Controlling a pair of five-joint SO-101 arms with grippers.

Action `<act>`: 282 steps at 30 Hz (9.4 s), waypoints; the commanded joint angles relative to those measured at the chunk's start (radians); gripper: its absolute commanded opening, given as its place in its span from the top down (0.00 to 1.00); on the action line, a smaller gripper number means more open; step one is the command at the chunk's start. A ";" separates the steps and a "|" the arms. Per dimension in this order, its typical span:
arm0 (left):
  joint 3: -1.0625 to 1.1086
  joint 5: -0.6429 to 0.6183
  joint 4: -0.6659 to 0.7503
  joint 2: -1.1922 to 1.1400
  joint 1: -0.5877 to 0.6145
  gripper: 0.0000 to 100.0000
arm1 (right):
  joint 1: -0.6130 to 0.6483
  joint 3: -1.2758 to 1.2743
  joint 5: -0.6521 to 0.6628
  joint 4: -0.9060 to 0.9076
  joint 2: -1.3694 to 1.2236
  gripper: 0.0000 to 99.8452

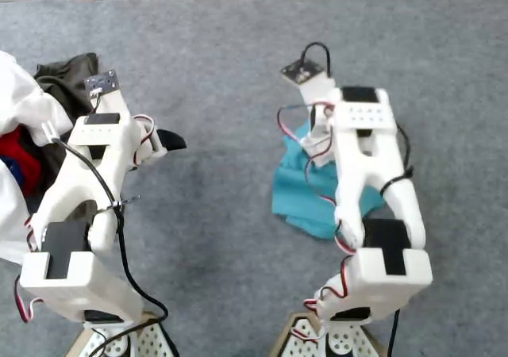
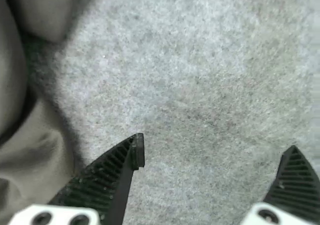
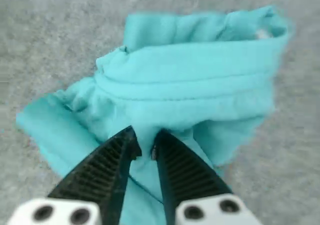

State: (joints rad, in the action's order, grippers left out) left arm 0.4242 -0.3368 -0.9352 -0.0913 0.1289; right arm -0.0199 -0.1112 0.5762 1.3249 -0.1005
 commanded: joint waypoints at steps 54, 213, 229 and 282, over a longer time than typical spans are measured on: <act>-0.004 0.012 0.017 0.006 0.016 0.58 | -0.361 0.179 0.647 0.431 0.091 0.88; 0.931 0.509 0.043 1.056 0.349 0.75 | -0.081 0.344 0.508 0.393 0.742 0.99; 0.938 0.508 0.044 1.056 0.325 0.75 | 0.377 1.320 -0.121 0.342 0.338 0.99; 0.871 0.407 0.028 1.057 0.061 0.75 | -0.341 -0.122 0.437 -0.086 -0.065 0.99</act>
State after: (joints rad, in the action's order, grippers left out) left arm 1.3679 0.1603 -0.8922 0.9490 0.3422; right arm -0.2578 -0.2616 0.9060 1.2144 -0.2171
